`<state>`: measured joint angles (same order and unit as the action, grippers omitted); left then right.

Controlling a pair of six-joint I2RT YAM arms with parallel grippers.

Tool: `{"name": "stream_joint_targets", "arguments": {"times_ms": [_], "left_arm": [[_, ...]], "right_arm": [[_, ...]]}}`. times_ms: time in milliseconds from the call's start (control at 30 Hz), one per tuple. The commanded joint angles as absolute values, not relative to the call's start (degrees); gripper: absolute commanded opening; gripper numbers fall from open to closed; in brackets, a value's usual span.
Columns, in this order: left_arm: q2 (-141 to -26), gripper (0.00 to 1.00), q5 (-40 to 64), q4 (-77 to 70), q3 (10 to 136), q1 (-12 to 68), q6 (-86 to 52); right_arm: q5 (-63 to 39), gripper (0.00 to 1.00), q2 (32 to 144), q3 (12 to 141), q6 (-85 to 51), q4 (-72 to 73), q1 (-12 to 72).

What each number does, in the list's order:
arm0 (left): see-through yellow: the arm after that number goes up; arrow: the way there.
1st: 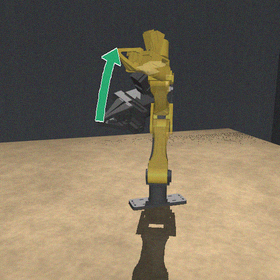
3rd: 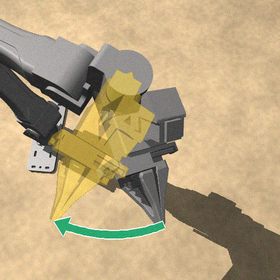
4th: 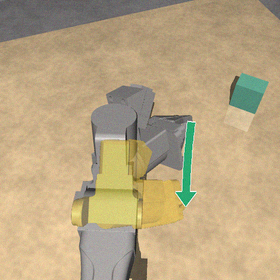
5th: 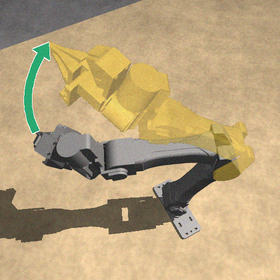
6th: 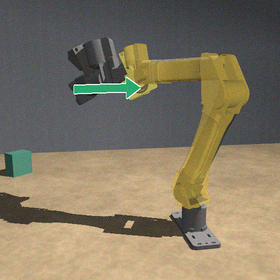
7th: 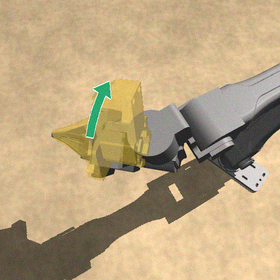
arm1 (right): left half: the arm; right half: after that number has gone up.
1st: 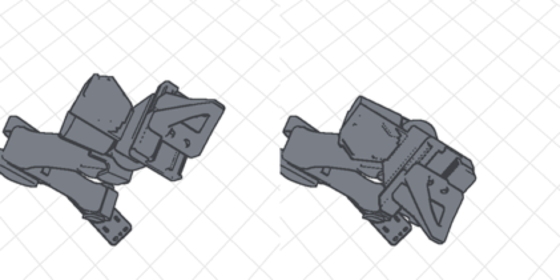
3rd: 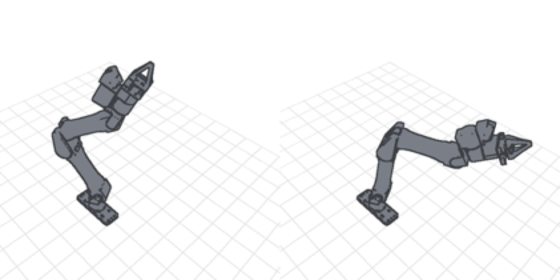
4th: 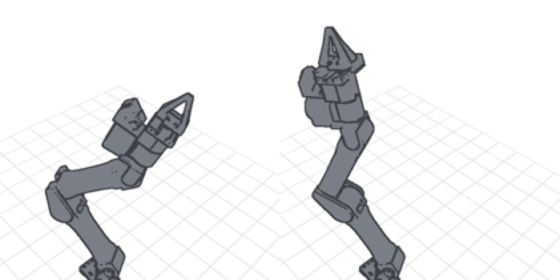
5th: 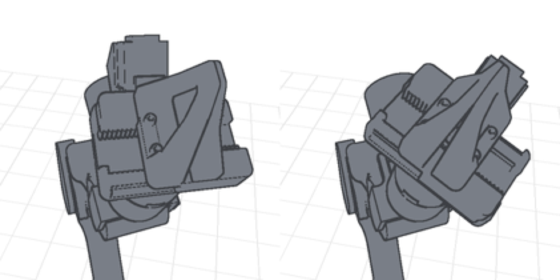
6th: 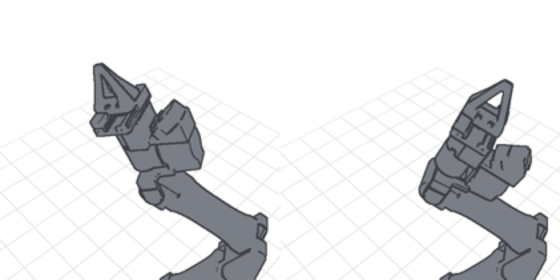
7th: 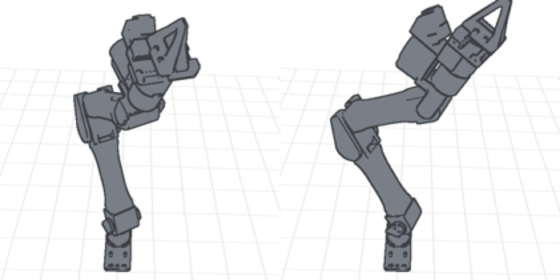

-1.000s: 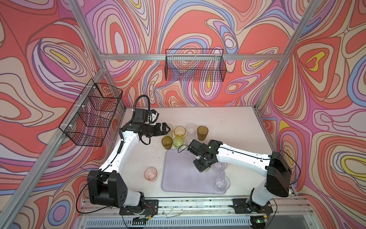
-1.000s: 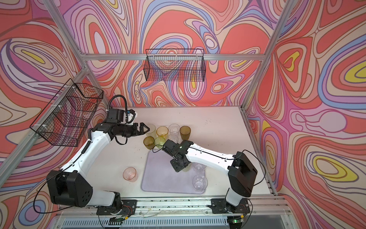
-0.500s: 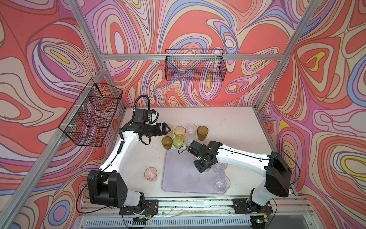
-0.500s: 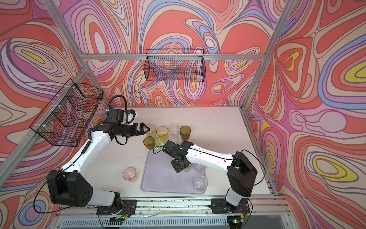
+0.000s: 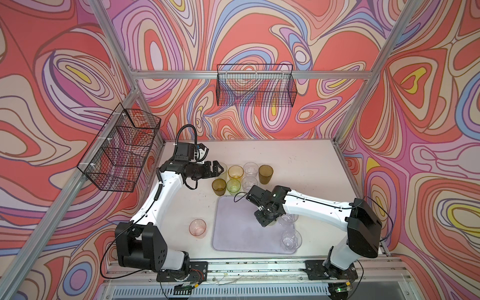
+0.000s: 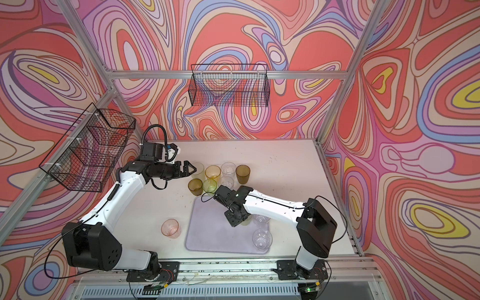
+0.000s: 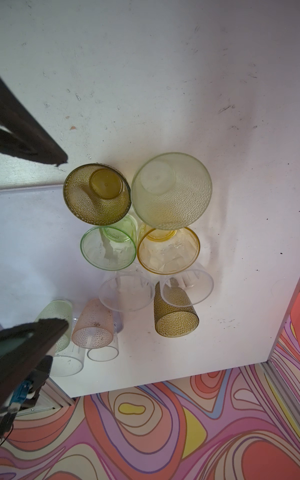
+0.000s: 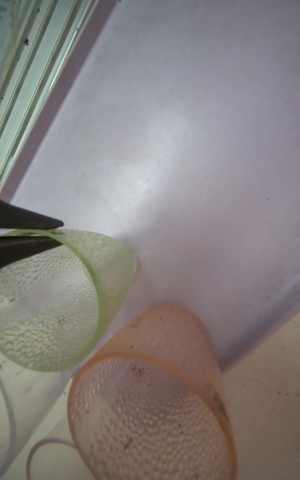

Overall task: Place the glasses into the tray
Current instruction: Place the glass on the tray.

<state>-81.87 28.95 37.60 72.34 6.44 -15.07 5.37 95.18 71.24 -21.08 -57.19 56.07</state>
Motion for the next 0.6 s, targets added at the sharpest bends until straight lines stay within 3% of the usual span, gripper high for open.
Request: {"name": "stream_joint_targets", "arguments": {"times_ms": [0,567], "left_arm": [[-82.27,0.95,29.13,38.69,73.65,6.65,-14.72],[-82.18,0.95,29.05,38.67,73.58,6.68,-14.73]], "right_arm": [[6.89,0.02,95.91,70.67,-21.02,-56.94,56.35],[6.81,0.09,96.06,71.24,-20.96,-56.98,56.35]]}}
